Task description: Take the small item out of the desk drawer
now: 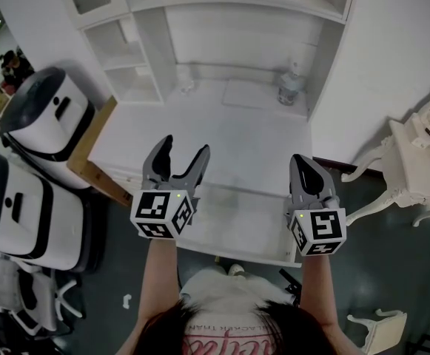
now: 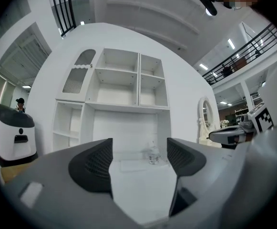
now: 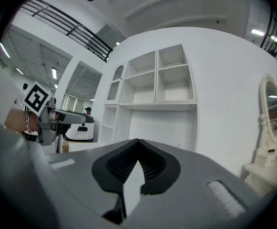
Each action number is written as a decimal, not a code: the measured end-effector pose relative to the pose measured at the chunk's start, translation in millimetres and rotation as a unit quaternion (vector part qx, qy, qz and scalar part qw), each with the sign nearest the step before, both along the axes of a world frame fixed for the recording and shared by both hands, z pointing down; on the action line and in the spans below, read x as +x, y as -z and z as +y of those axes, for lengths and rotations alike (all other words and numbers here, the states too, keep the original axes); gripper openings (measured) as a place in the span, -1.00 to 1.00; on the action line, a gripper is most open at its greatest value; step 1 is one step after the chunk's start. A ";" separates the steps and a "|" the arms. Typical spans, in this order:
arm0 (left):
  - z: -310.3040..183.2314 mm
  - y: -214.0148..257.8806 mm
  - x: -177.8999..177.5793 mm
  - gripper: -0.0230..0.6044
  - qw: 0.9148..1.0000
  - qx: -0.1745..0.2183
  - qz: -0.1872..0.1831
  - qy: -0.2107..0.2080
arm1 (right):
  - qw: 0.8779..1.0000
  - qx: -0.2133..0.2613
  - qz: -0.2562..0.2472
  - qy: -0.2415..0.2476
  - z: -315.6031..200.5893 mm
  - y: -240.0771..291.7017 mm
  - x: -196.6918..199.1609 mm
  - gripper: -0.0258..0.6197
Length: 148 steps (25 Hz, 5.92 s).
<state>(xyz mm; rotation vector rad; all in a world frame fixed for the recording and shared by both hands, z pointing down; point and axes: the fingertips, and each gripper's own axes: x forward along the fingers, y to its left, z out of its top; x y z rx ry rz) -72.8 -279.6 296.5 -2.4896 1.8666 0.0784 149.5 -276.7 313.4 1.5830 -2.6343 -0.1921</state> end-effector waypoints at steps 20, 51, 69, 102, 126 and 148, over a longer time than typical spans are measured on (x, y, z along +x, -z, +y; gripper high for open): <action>-25.9 -58.3 -25.2 0.53 0.996 -0.087 0.006 -0.006 | 0.997 -0.079 0.004 -0.018 -9.8 -44.3 -21.2 -0.92; 5.4 -247.5 -32.3 0.43 0.942 -0.334 -0.016 -0.037 | 0.967 -0.251 0.016 -0.034 18.2 -179.7 -32.4 -0.92; 31.4 -355.4 -28.8 0.33 0.864 -0.499 -0.016 -0.060 | 0.960 -0.275 0.026 -0.047 30.9 -190.3 -29.3 -0.92; 37.4 -441.5 -12.5 -0.30 0.806 -0.586 -0.064 -0.057 | 0.952 -0.300 0.055 -0.035 36.6 -206.8 -33.6 -0.92; 24.7 -400.3 -21.2 -0.31 0.830 -0.552 -0.062 -0.055 | 0.964 -0.262 0.044 -0.026 30.2 -179.4 -42.7 -0.92; 4.8 -332.8 -34.5 -0.31 0.863 -0.500 -0.054 -0.049 | 0.975 -0.219 0.031 -0.023 10.1 -144.9 -49.6 -0.92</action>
